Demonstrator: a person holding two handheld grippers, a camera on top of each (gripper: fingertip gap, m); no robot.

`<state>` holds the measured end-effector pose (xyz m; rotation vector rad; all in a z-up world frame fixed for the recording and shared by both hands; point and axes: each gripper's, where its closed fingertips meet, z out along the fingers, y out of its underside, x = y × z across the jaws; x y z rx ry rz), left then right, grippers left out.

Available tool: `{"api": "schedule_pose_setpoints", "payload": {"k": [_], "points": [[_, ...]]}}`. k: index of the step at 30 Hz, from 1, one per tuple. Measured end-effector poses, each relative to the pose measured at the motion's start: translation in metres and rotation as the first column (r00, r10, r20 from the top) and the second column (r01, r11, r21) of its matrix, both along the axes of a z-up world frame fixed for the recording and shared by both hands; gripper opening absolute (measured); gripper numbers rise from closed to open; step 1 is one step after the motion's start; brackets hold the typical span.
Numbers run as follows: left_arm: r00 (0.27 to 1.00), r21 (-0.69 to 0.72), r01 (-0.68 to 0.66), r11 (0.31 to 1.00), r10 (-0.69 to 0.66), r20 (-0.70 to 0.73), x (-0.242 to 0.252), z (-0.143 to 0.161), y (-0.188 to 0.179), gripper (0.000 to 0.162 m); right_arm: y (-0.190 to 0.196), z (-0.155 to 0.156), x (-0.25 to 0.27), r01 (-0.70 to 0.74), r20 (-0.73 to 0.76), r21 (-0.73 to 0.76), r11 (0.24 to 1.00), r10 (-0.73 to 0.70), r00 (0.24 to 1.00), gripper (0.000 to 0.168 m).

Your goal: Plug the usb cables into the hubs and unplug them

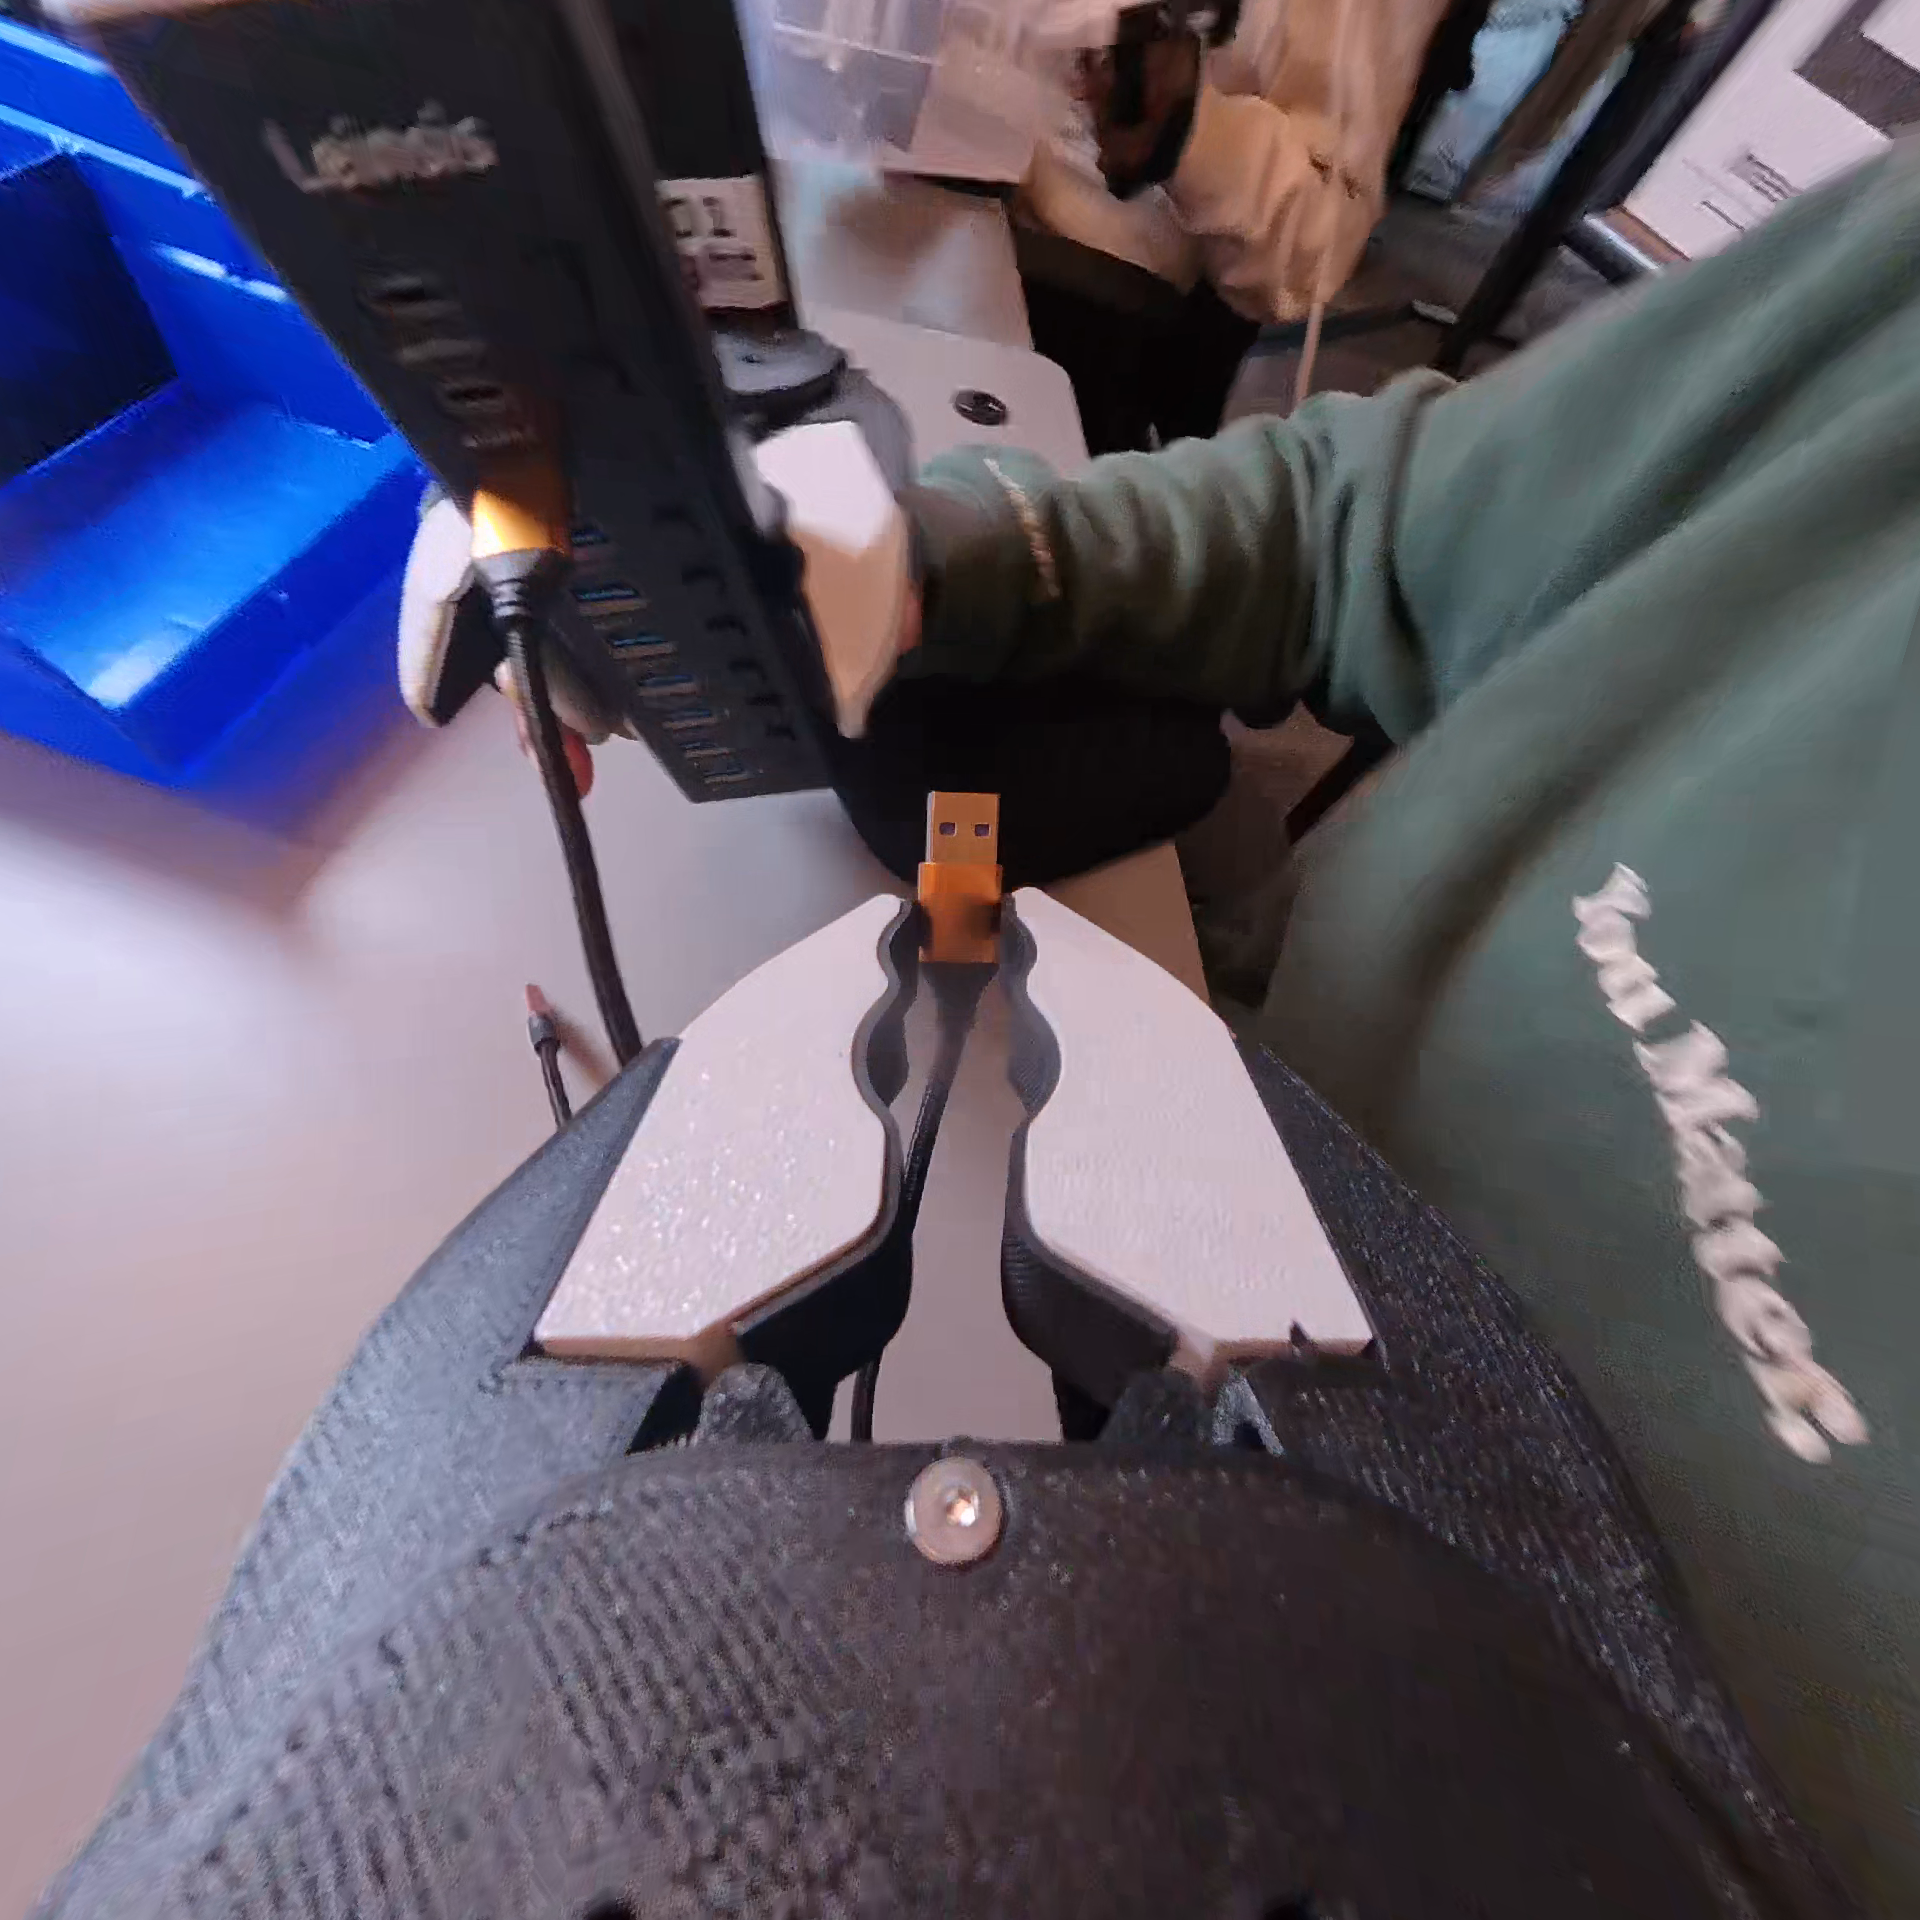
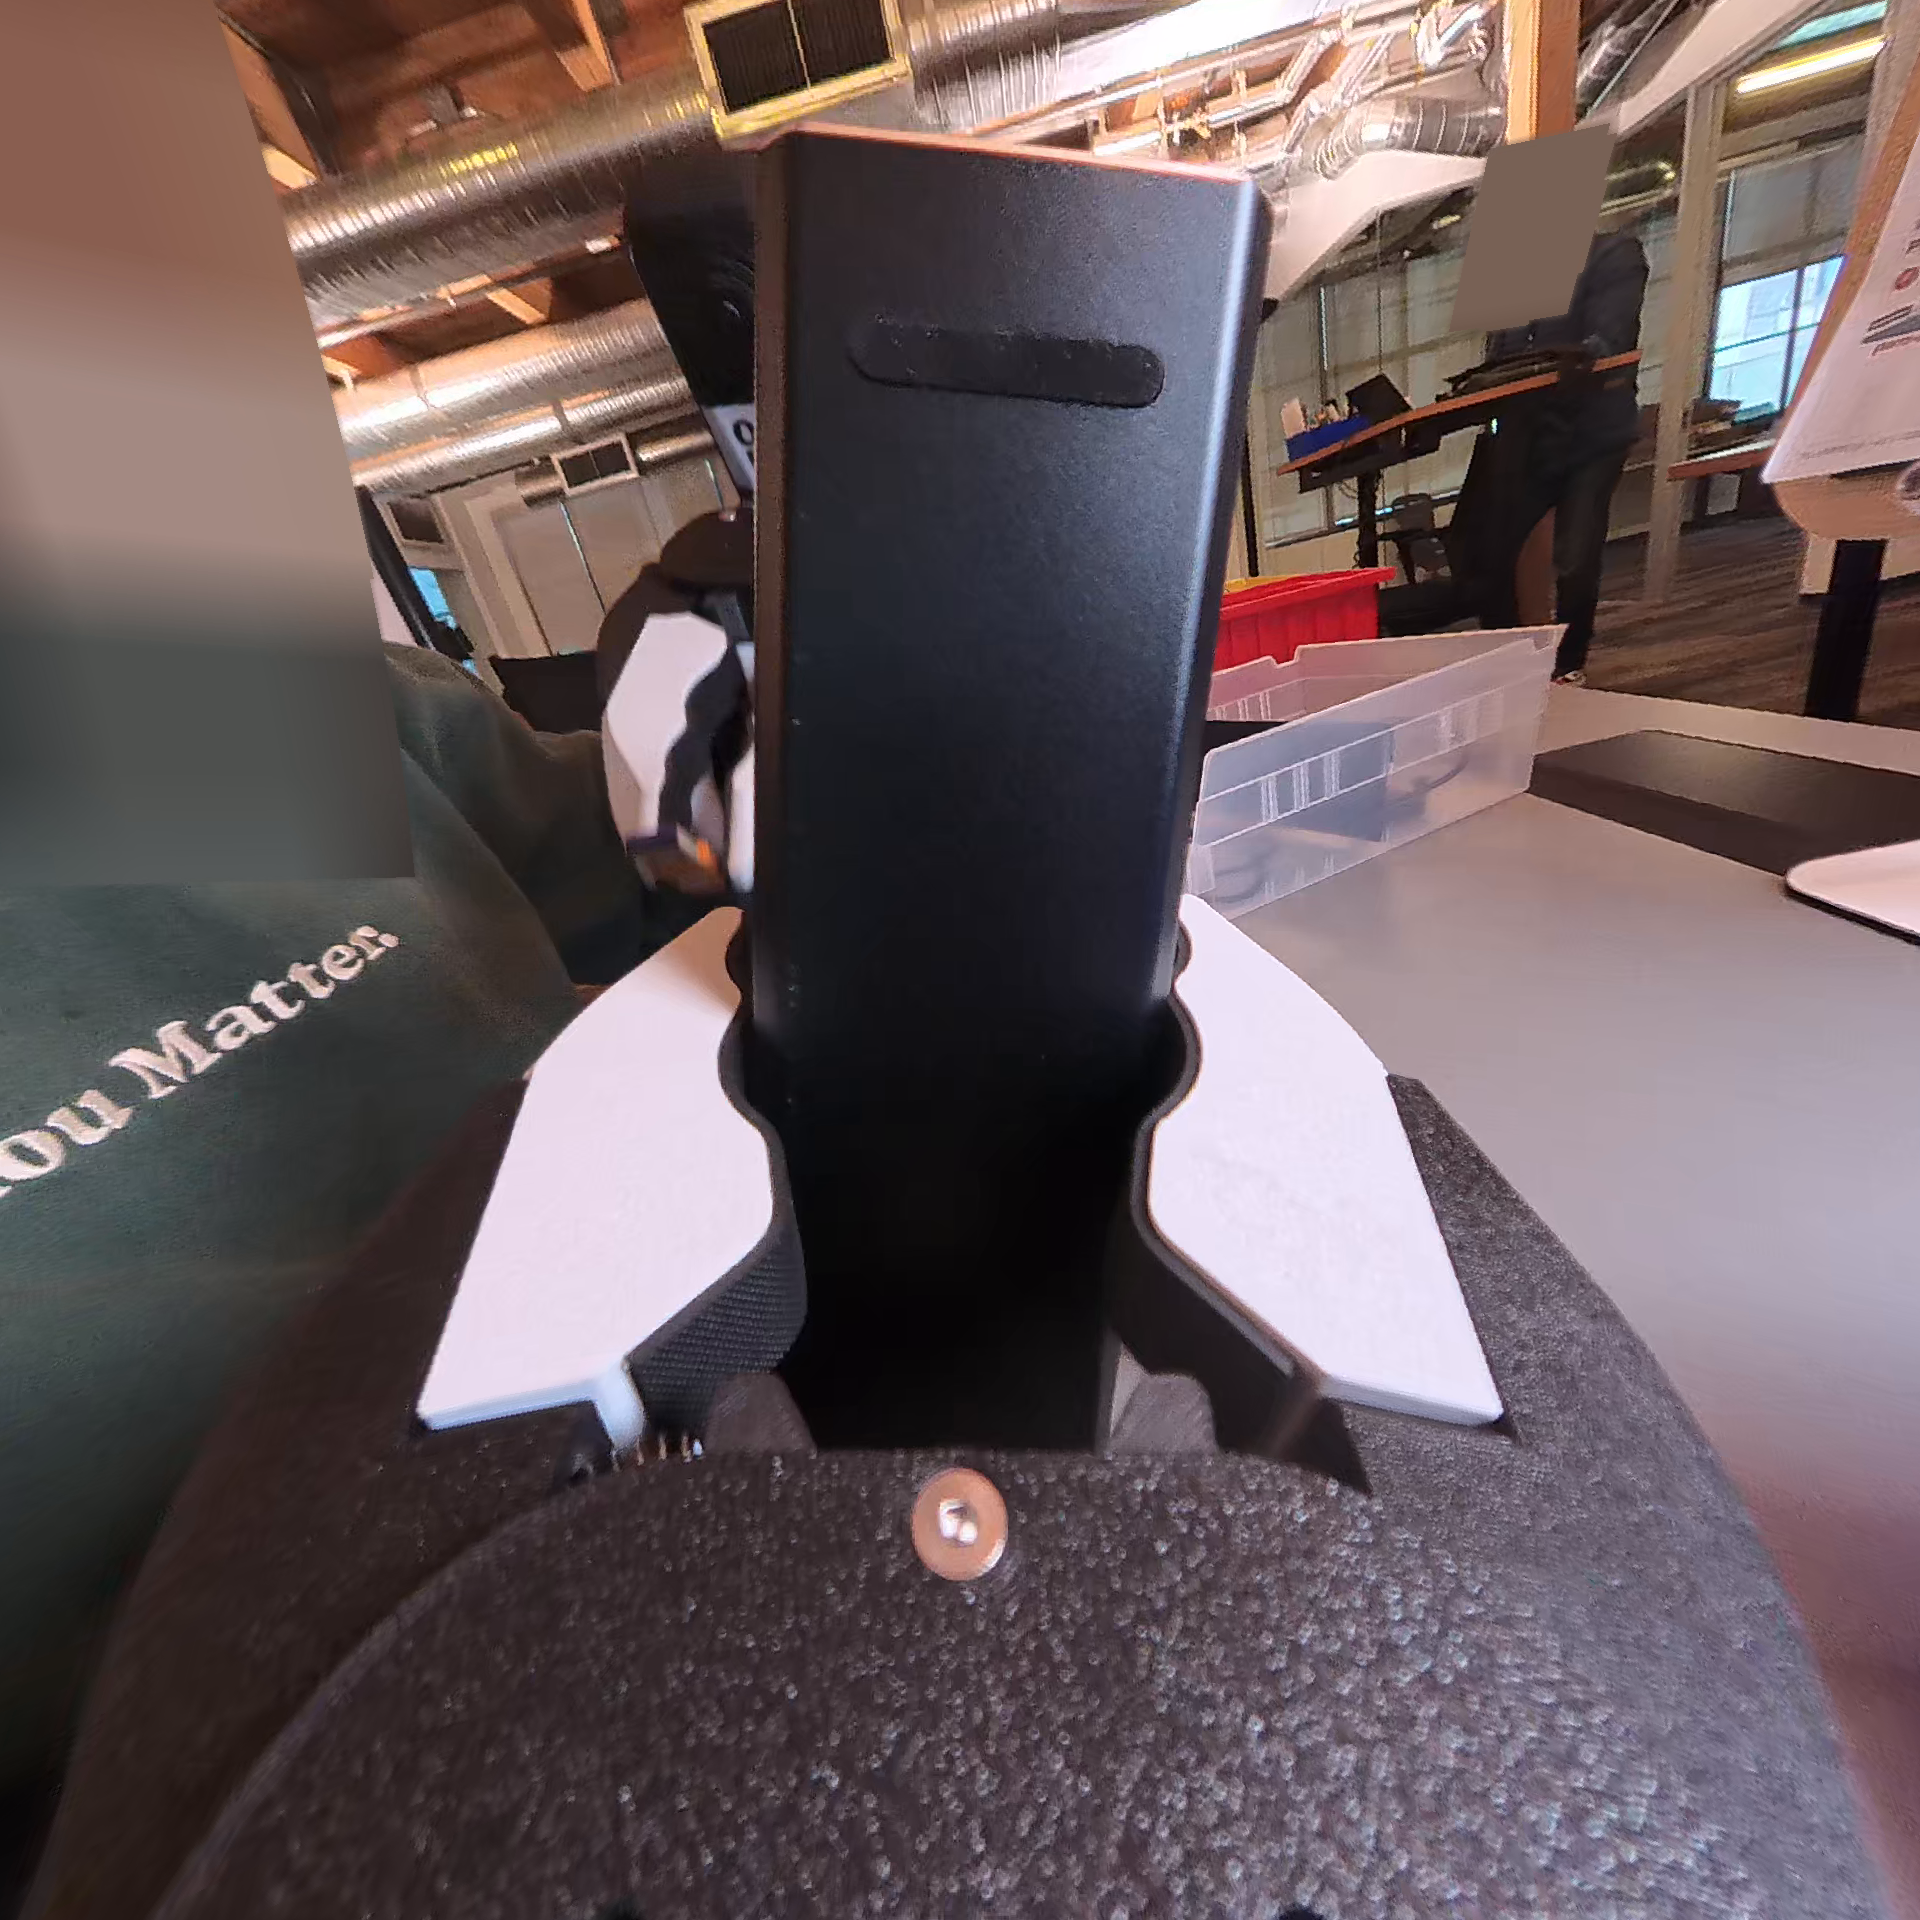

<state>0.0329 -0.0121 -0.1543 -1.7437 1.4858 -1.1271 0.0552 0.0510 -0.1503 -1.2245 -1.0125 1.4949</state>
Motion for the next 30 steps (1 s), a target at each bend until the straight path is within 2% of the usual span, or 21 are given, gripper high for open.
{"api": "schedule_pose_setpoints", "payload": {"k": [3, 6, 8, 11, 14, 19, 23, 30], "points": [[0.993, 0.015, -0.118, 0.993, 0.119, -0.022, 0.012, -0.024, 0.027, 0.015, -0.003, -0.002, -0.005, 0.022, 0.02, 0.028, 0.999, -0.022, 1.0, 0.073], [0.972, 0.141, -0.201, 0.969, 0.214, -0.091, 0.009, -0.041, 0.054, 0.015, -0.003, -0.006, -0.008, 0.037, 0.049, 0.053, 0.998, -0.04, 0.998, 0.073], [0.974, 0.105, -0.206, 0.973, 0.214, -0.069, 0.014, -0.039, 0.057, 0.015, -0.003, -0.007, -0.01, 0.035, 0.054, 0.06, 0.998, -0.038, 0.998, 0.073], [0.973, 0.123, -0.221, 0.968, 0.228, -0.043, 0.021, -0.037, 0.066, 0.015, -0.005, -0.006, -0.012, 0.025, 0.048, 0.065, 0.998, -0.029, 0.998, 0.073], [0.983, 0.038, -0.186, 0.982, 0.185, 0.008, 0.031, -0.031, 0.06, 0.015, -0.007, -0.004, -0.011, 0.006, 0.028, 0.058, 0.998, -0.008, 1.0, 0.073], [0.991, 0.041, -0.133, 0.99, 0.134, -0.017, 0.036, -0.03, 0.056, 0.015, -0.014, -0.003, -0.009, -0.042, 0.015, 0.043, 0.998, 0.041, 0.999, 0.073], [0.996, -0.027, -0.083, 0.996, 0.082, -0.02, 0.037, -0.026, 0.05, 0.015, -0.016, -0.006, -0.011, -0.053, 0.036, 0.053, 0.997, 0.051, 0.998, 0.073], [0.985, -0.01, -0.014, 1.0, 0.012, -0.173, 0.031, -0.04, 0.046, 0.015, -0.02, -0.023, -0.018, -0.05, 0.172, 0.134, 0.99, 0.026, 0.985, 0.073]]}}
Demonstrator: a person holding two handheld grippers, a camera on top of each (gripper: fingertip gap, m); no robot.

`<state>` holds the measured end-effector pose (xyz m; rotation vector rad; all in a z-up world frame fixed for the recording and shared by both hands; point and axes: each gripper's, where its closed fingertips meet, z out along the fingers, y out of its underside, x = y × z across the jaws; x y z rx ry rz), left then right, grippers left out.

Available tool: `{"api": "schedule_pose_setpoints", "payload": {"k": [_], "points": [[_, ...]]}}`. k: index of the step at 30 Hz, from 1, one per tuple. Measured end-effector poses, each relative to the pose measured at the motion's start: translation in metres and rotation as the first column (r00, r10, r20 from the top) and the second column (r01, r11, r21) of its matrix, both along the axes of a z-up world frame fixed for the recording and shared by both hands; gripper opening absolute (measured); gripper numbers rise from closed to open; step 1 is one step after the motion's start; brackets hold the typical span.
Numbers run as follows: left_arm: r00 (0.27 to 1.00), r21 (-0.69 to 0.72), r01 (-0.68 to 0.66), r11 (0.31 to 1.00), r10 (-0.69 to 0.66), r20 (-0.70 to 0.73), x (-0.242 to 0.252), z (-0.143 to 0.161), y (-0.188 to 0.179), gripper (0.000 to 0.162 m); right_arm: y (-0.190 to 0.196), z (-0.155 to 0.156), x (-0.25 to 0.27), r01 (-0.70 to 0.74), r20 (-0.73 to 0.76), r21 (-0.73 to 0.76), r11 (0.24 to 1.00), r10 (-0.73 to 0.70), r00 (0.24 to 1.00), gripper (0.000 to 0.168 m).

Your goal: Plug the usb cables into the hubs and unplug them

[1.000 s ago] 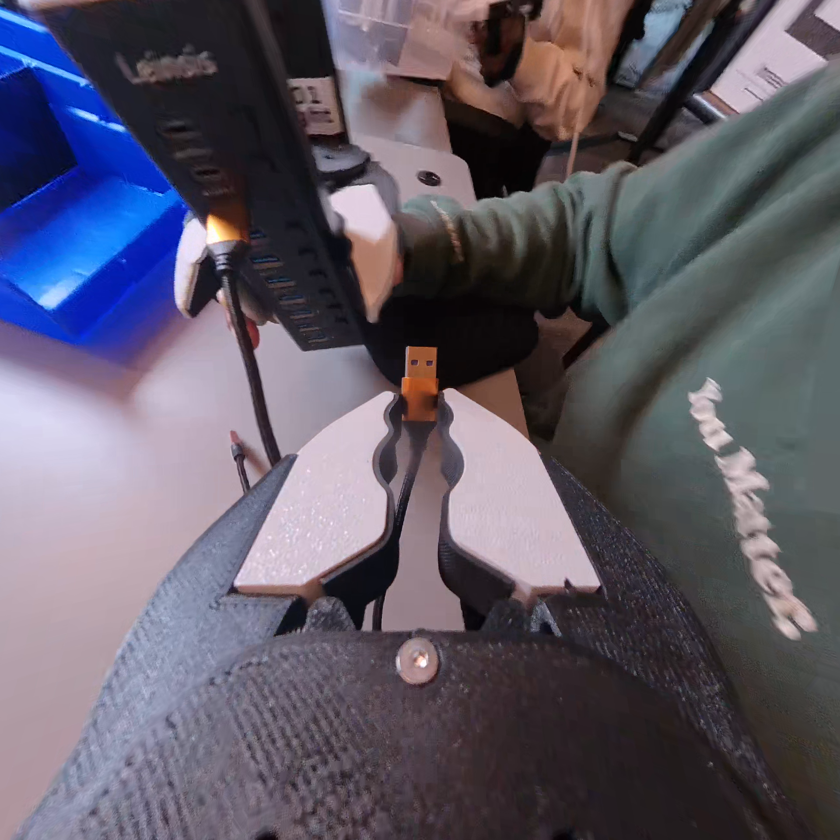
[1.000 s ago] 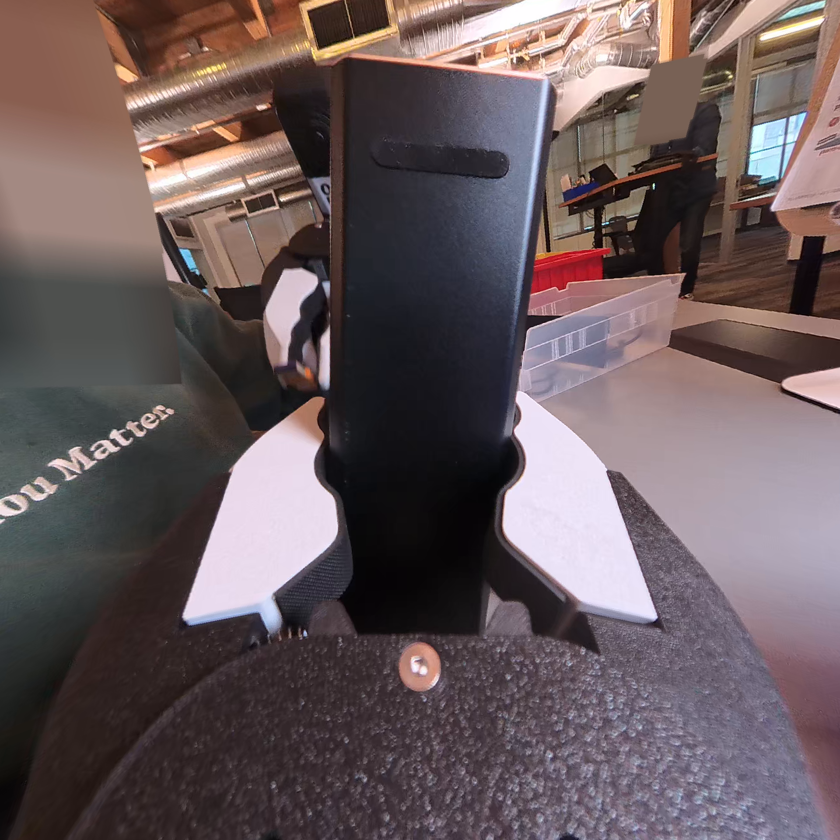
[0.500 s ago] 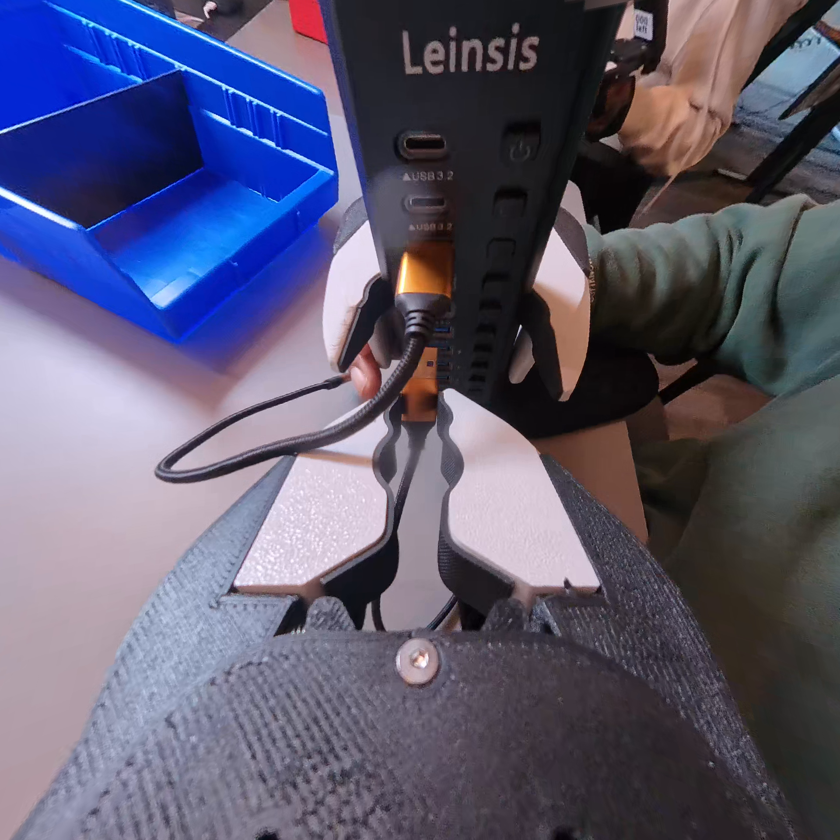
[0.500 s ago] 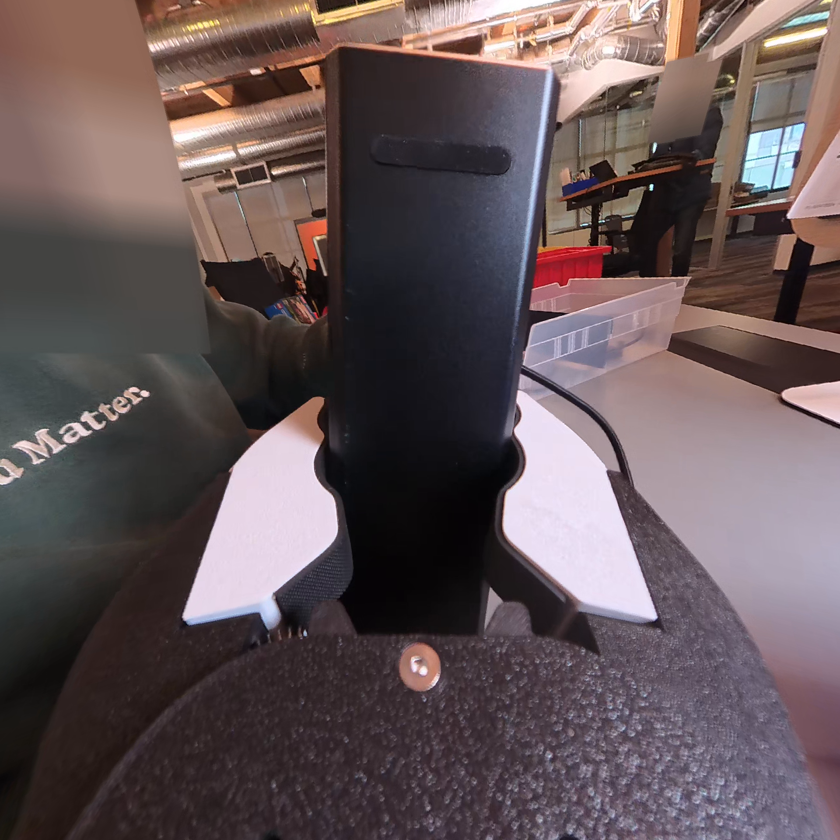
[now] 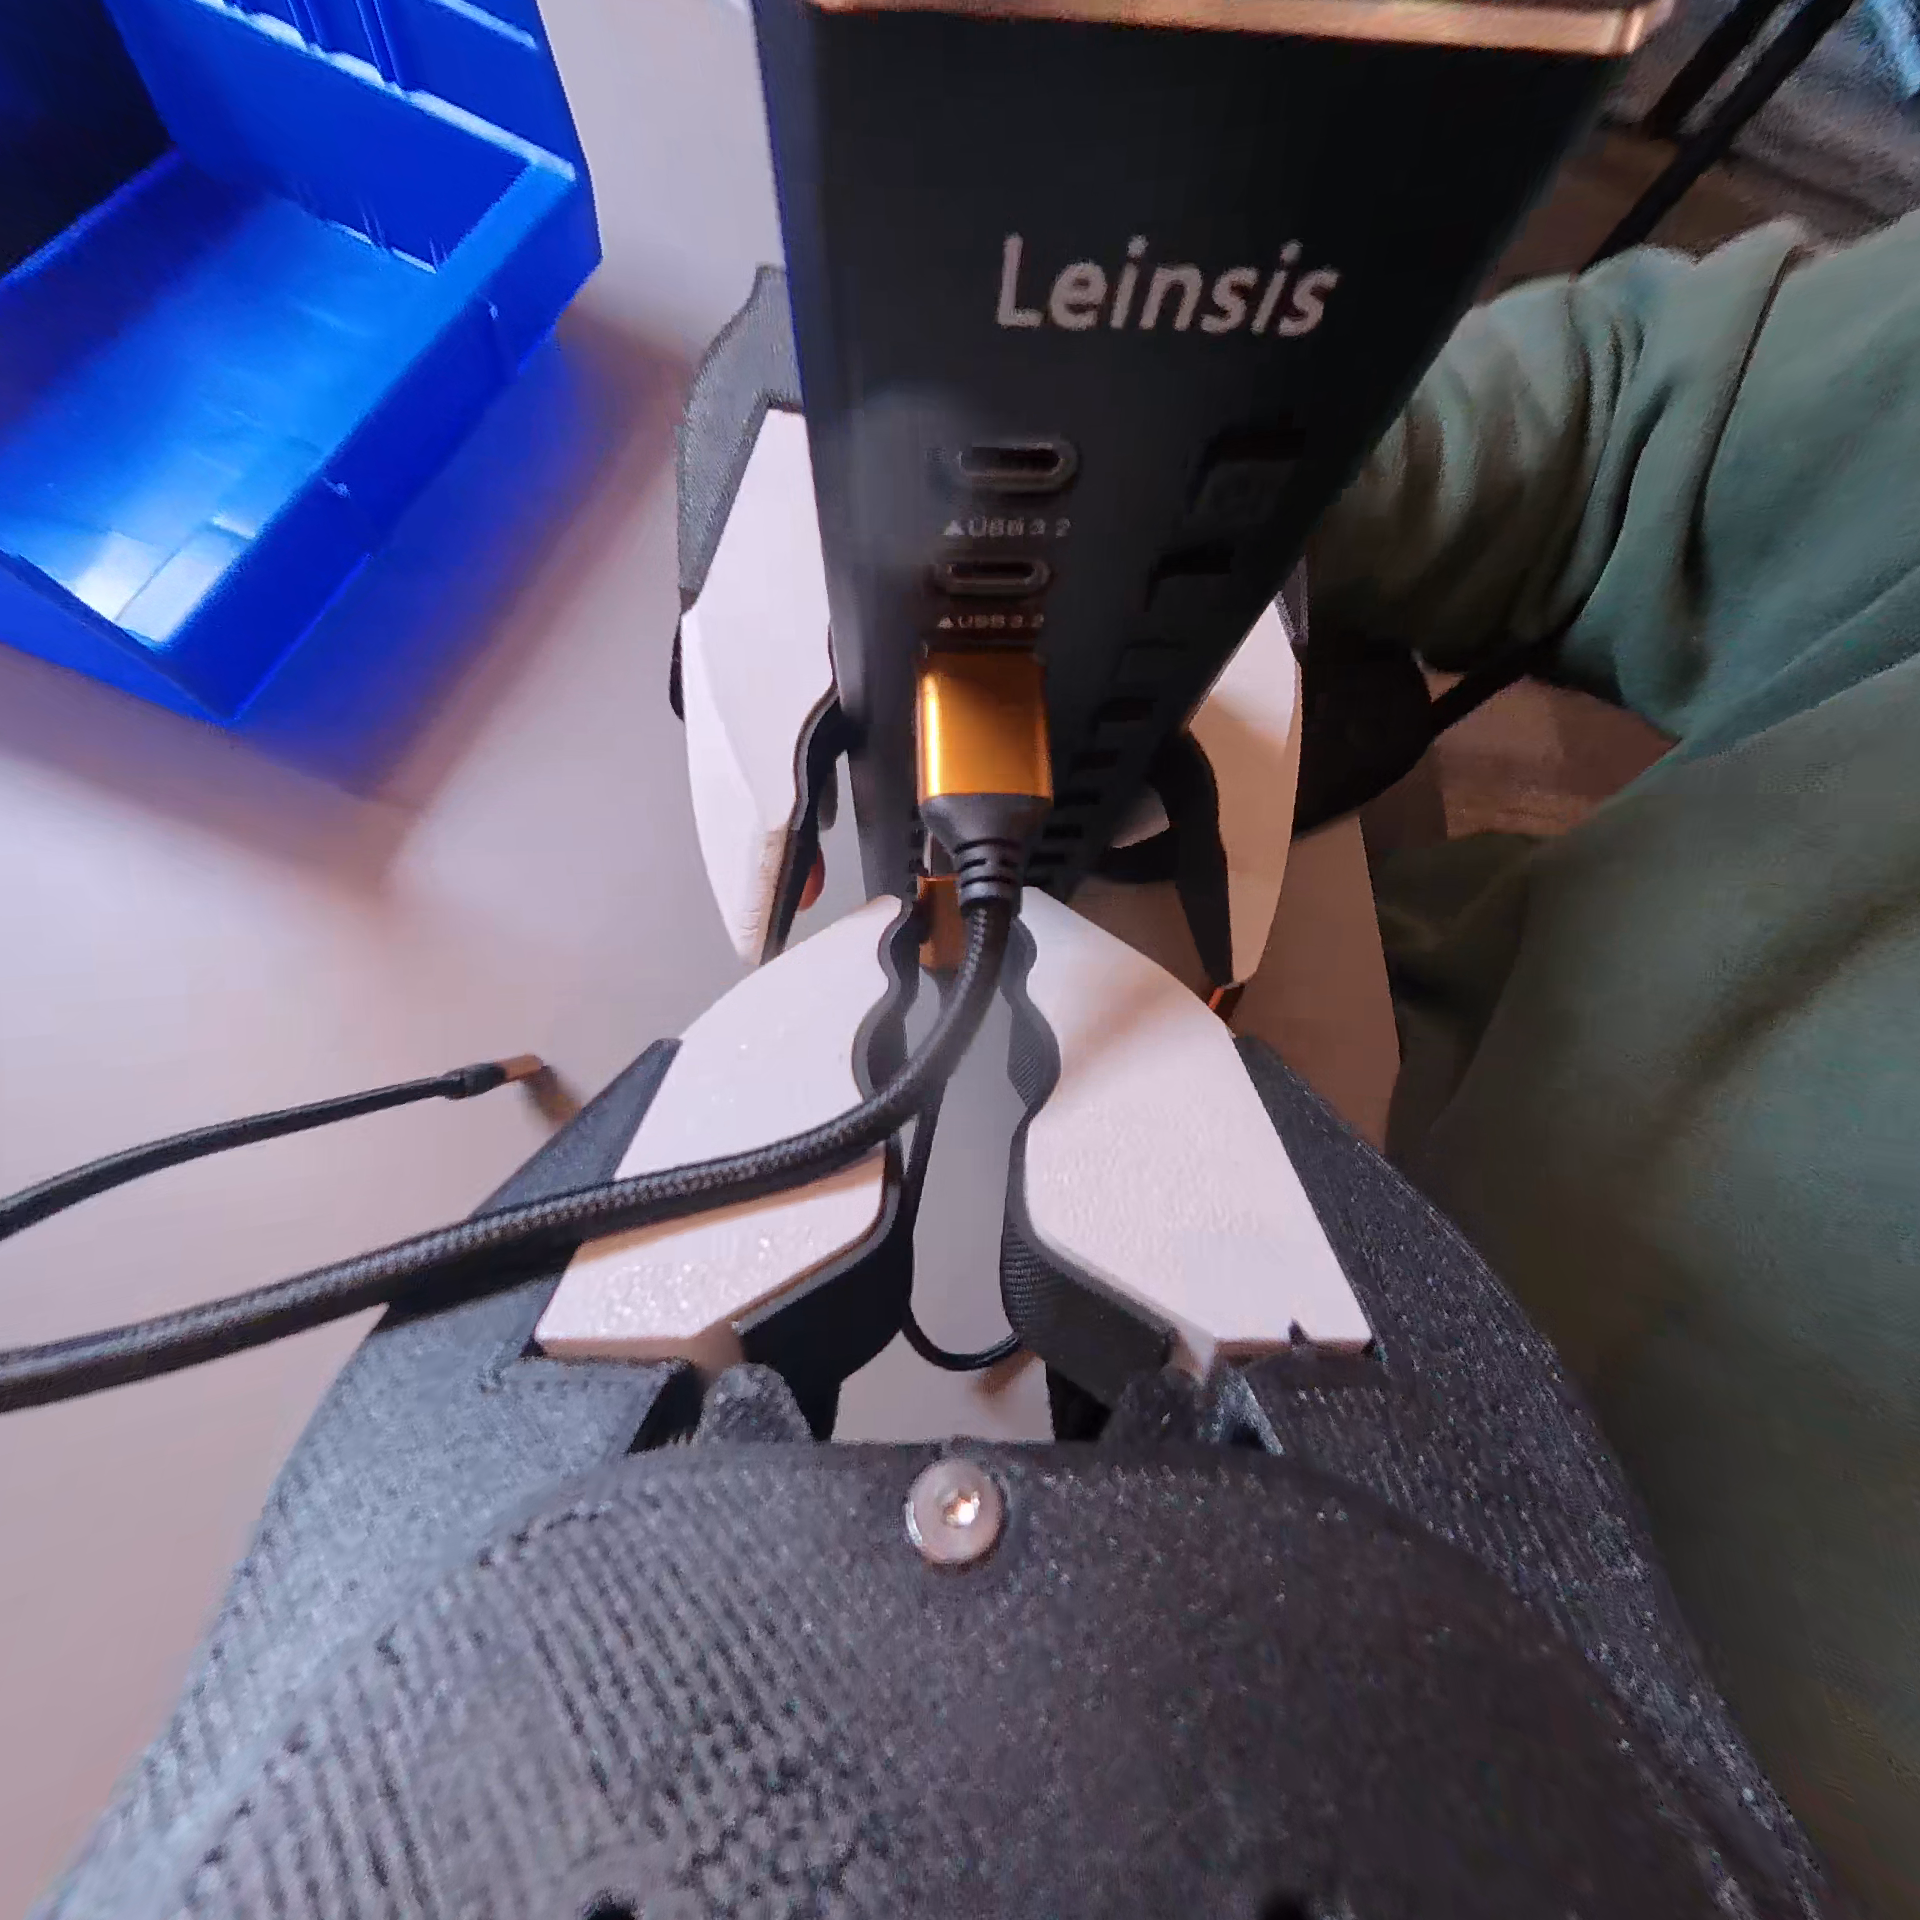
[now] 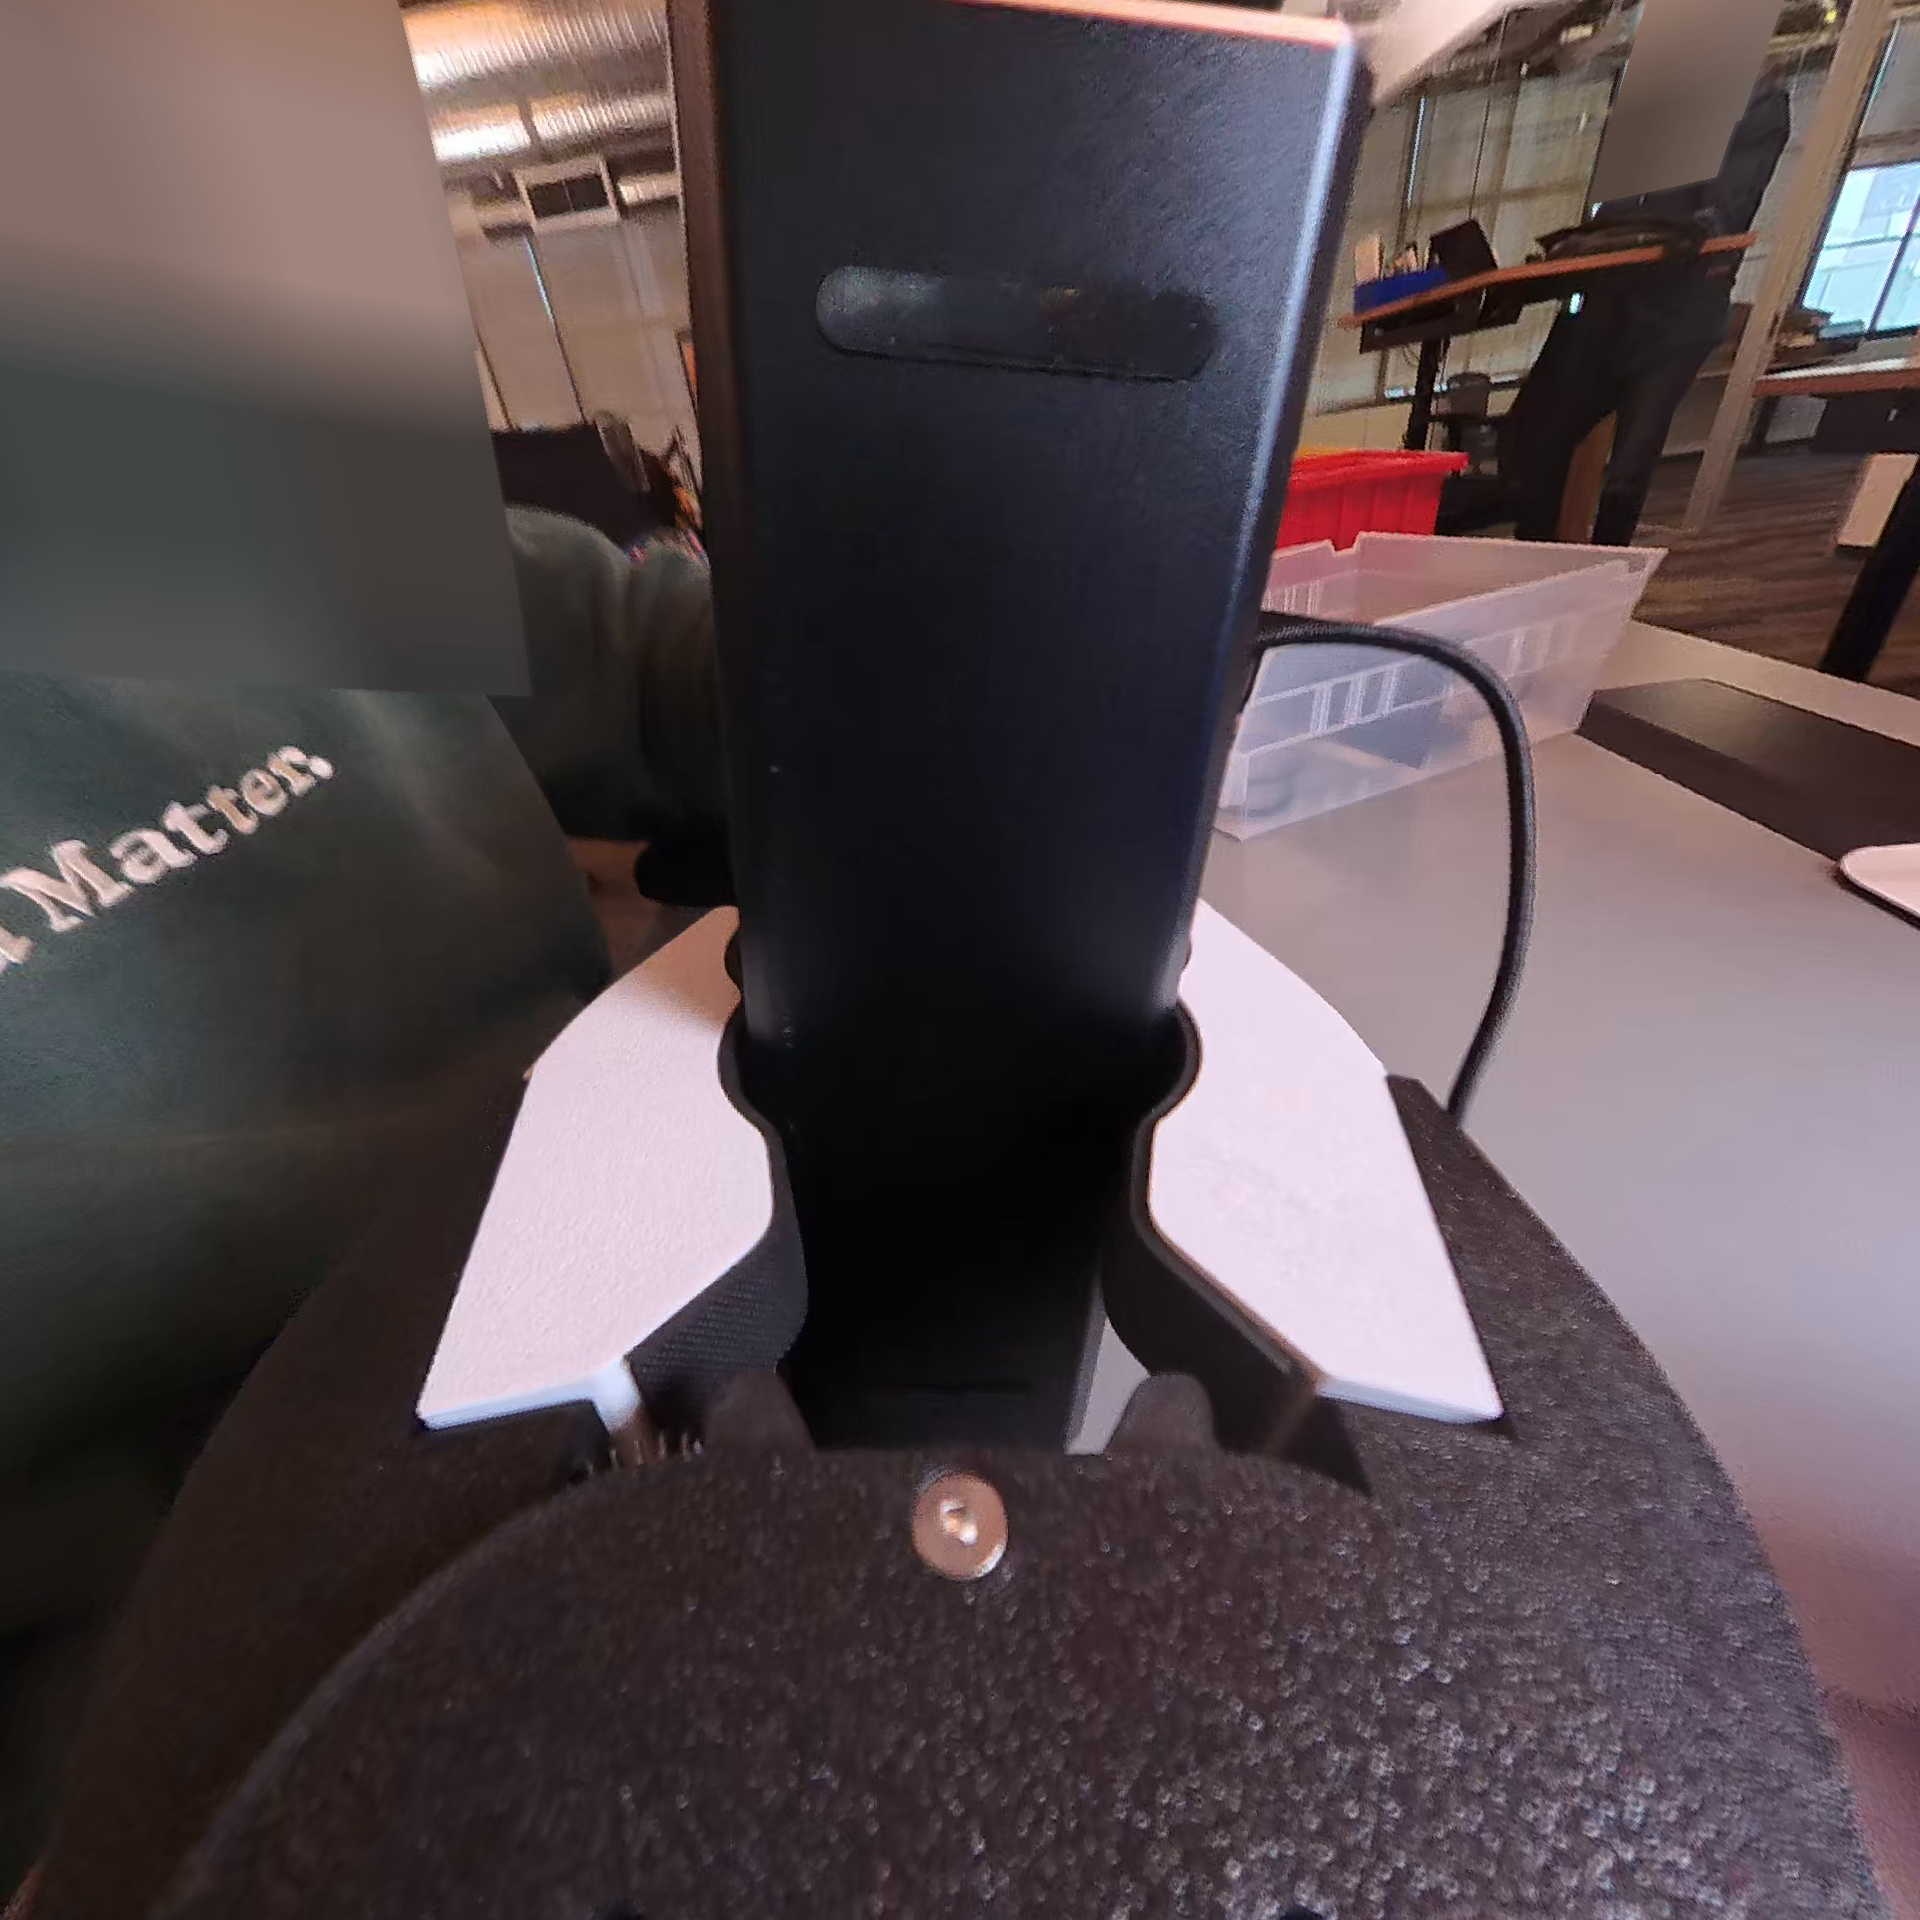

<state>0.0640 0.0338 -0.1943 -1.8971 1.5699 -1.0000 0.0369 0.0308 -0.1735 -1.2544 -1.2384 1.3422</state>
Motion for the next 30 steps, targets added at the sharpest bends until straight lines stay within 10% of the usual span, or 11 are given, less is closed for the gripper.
{"api": "schedule_pose_setpoints", "payload": {"k": [17, 30], "points": [[0.996, -0.017, 0.034, 0.999, -0.035, -0.078, -0.02, -0.078, -0.019, 0.015, 0.009, -0.01, 0.01, 0.002, 0.036, -0.072, 0.997, 0.0, 0.999, 0.072], [0.986, 0.266, 0.047, 0.963, -0.002, -0.167, -0.026, -0.105, -0.005, 0.03, 0.018, -0.018, 0.014, 0.045, 0.063, -0.076, 0.996, -0.04, 0.997, 0.072]]}}
